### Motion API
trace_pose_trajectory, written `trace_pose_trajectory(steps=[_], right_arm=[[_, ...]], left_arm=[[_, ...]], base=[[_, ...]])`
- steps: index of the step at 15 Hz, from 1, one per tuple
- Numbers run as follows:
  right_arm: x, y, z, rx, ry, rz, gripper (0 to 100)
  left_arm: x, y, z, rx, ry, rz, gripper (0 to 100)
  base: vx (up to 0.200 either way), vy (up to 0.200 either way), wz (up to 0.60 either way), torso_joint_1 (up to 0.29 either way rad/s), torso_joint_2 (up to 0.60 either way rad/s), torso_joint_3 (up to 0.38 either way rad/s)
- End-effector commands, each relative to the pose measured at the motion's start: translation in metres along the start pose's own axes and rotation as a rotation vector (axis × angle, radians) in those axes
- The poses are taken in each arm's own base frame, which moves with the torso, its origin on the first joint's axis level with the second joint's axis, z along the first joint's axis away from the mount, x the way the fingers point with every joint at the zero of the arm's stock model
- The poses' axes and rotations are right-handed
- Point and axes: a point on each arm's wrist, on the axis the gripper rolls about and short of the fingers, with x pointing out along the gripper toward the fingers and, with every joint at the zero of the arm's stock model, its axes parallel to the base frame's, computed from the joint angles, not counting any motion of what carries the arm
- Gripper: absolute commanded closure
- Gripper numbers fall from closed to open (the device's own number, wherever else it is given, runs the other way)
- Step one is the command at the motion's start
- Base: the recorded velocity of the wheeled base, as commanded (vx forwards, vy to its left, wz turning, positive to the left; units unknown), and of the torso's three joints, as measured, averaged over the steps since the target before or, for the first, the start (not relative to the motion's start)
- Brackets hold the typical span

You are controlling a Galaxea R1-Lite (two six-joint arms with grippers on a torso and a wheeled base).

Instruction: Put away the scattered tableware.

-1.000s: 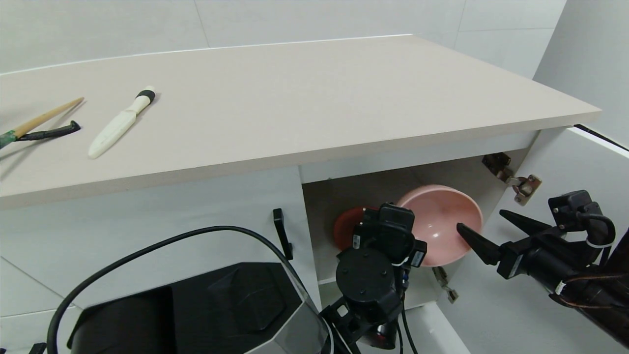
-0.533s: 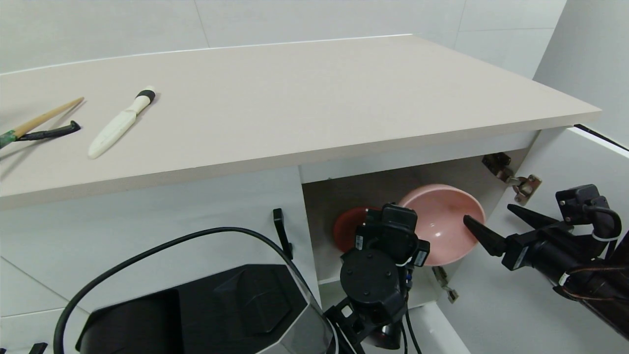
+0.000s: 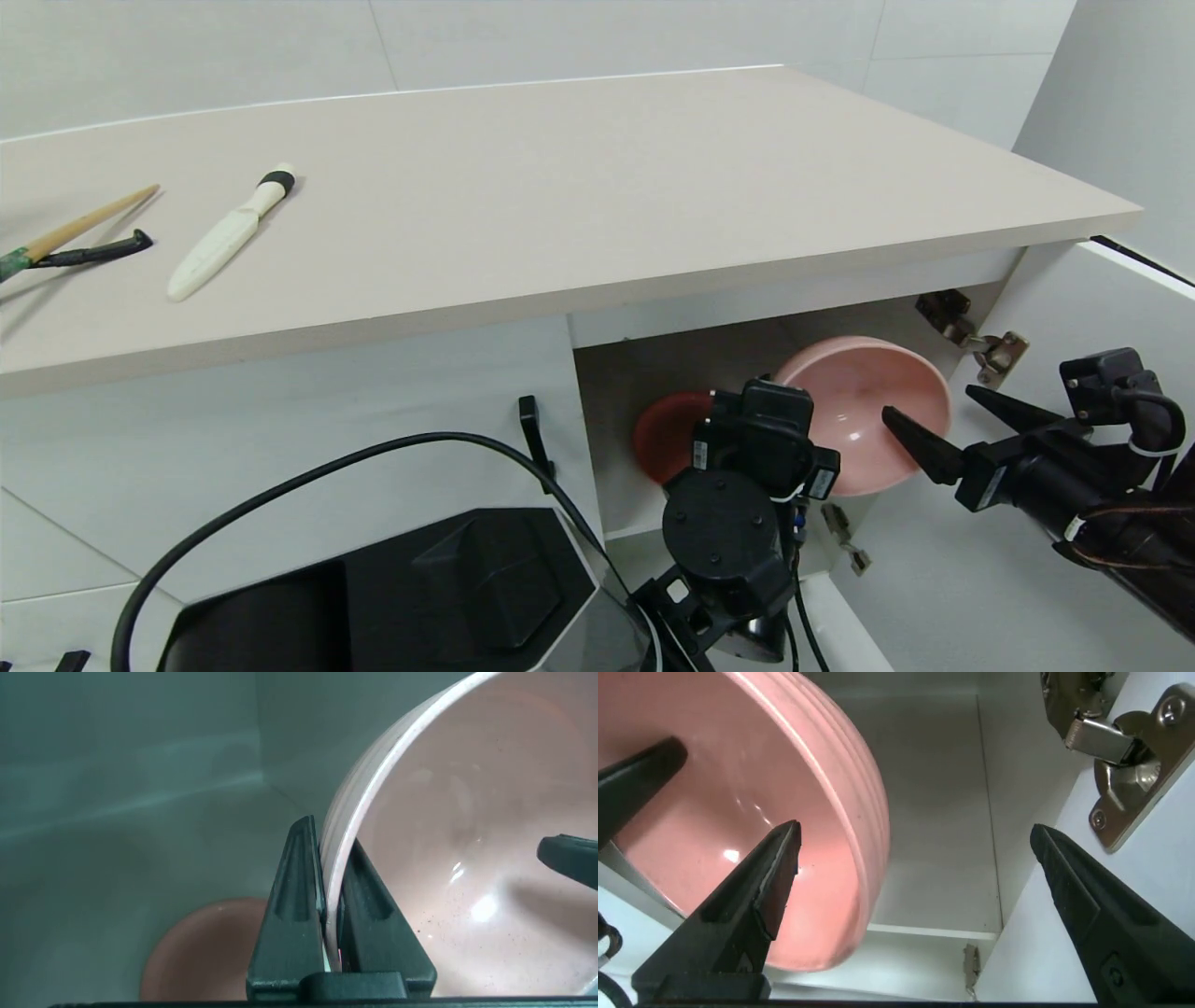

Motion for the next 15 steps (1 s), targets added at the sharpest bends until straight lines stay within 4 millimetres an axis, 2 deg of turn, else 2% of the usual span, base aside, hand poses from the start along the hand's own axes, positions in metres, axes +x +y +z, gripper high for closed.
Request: trace_pose_trajectory(steps=[1,7,8,15], right_arm=[[-0.0028,0.0006,0.0050,-0.001,-0.023,0.002,100],[-0.0025,0.0050,0.0092,-0.001,-0.043,0.022,100],[-0.0023,0.0050,0.0088,-0.001,-0.041,0.022,100],[-0.0021,0.0050,0.0079,0.000,-0.036,0.022,100]], left_arm=[[0.0003,0.0001,0.0010,-0.002,-0.003,0.001,100],[-0.0019,-0.0027,0.0002,-0.002,0.000,-0.007,100],[-0.0031,-0.0043,0.0004,-0.003,0.000,-0.011,0],[-0.0068,-0.0083,0.0056,-0.013,-0.006,-0.023,0]], base=[[0.000,0.000,0.00,0.000,0.00,0.000],[0.000,0.000,0.00,0.000,0.00,0.000],[0.000,0.000,0.00,0.000,0.00,0.000],[0.000,0.000,0.00,0.000,0.00,0.000]])
